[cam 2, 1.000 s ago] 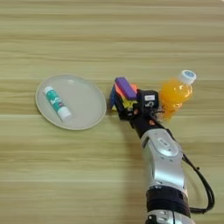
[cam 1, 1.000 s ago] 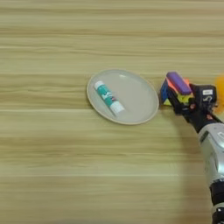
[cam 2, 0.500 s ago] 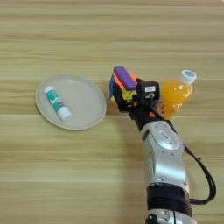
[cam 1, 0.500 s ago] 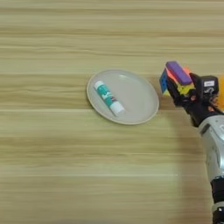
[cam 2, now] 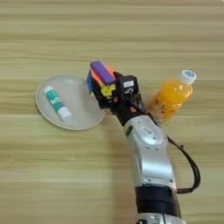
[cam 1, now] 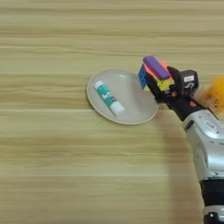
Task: Move the objects on the table
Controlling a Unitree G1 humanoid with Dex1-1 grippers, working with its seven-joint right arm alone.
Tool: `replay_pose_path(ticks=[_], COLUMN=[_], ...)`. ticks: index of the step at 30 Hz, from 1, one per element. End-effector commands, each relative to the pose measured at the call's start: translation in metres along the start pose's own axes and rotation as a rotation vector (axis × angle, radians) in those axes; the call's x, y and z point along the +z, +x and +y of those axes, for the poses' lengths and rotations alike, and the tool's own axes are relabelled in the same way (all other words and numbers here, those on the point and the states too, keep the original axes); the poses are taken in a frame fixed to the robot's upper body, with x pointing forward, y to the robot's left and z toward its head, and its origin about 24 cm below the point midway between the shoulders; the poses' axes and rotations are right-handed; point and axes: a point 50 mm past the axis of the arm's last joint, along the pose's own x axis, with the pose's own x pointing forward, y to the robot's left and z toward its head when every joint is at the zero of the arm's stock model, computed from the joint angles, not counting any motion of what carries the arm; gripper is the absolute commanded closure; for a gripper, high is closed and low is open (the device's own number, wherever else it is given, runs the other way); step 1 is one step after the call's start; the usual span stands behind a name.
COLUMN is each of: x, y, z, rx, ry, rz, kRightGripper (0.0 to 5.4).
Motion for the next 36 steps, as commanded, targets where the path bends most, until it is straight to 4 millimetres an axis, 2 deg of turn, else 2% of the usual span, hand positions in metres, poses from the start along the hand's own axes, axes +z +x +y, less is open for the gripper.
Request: replay_pose_path(ticks=[1,7,17,36], x=[0.025,0.014,0.002,-0.005], y=[0.012,0.014,0.016,0.018], z=[0.006,0.016,0.017,0.022], rx=[0.034,0.068,0.066,0.096], ry=[-0.046,-0.020,-0.005,-0.012], rz=[-0.095,-0.059,-0.021,0.004], kRightGripper=[2.13,2.13,2.13,2.13])
